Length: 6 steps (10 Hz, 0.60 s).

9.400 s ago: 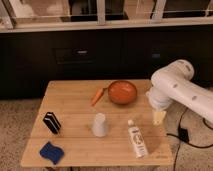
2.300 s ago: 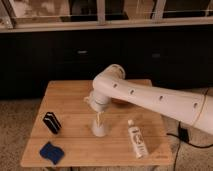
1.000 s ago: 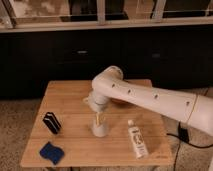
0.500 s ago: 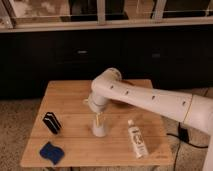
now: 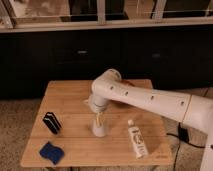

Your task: Place the ceramic cup over the eraser

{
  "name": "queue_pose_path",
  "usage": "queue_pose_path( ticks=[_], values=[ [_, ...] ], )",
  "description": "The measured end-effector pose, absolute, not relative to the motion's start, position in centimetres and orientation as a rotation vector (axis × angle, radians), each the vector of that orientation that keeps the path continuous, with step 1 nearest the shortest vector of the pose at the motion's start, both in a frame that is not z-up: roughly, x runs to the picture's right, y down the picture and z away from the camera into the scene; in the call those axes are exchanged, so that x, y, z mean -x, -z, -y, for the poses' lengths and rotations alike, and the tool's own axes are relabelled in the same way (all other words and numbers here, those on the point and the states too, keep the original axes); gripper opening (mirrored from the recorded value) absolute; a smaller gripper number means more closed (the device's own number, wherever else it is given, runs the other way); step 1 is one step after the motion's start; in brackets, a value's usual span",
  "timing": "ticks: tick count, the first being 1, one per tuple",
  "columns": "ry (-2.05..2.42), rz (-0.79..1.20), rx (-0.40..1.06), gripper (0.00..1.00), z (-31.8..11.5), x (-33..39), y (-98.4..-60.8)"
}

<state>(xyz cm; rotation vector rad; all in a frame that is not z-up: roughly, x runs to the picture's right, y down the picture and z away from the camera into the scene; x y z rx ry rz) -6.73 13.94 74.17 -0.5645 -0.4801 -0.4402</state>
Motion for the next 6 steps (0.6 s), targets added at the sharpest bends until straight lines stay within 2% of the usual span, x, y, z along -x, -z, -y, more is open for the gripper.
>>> queue_pose_path(
  ticks=[6],
  values=[
    [0.439, 0.485, 0.573, 0.8, -14.35, 6.86, -74.94]
  ],
)
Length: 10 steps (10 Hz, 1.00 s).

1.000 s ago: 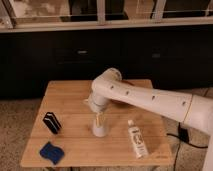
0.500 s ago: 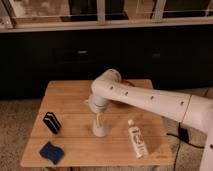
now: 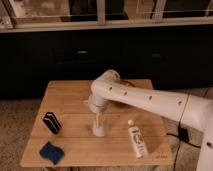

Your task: Place the ceramic cup over the eraser

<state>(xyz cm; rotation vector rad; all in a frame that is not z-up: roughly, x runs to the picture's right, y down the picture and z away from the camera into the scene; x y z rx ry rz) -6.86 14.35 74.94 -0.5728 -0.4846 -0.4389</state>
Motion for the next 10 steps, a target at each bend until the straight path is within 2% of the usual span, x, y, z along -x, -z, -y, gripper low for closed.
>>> queue_pose_path(
  ticks=[10],
  values=[
    [0.462, 0.42, 0.597, 0.8, -16.6, 5.3, -77.4]
  ],
)
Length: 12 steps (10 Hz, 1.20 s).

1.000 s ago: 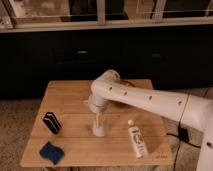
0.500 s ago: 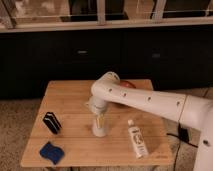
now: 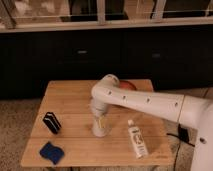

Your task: Place the ceramic cup over the eraser

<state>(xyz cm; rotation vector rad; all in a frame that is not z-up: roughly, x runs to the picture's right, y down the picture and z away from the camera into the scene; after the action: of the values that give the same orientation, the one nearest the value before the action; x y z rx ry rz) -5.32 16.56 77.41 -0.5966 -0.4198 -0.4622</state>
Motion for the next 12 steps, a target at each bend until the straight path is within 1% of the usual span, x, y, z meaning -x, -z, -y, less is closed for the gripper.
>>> queue_pose_path(
  ticks=[10, 11, 12],
  values=[
    [0.428, 0.393, 0.618, 0.8, -17.5, 3.2, -79.3],
    [0.426, 0.391, 0.621, 0.78, -17.6, 3.2, -79.4],
    [0.425, 0.392, 0.62, 0.71, -17.6, 3.2, -79.5]
  ],
)
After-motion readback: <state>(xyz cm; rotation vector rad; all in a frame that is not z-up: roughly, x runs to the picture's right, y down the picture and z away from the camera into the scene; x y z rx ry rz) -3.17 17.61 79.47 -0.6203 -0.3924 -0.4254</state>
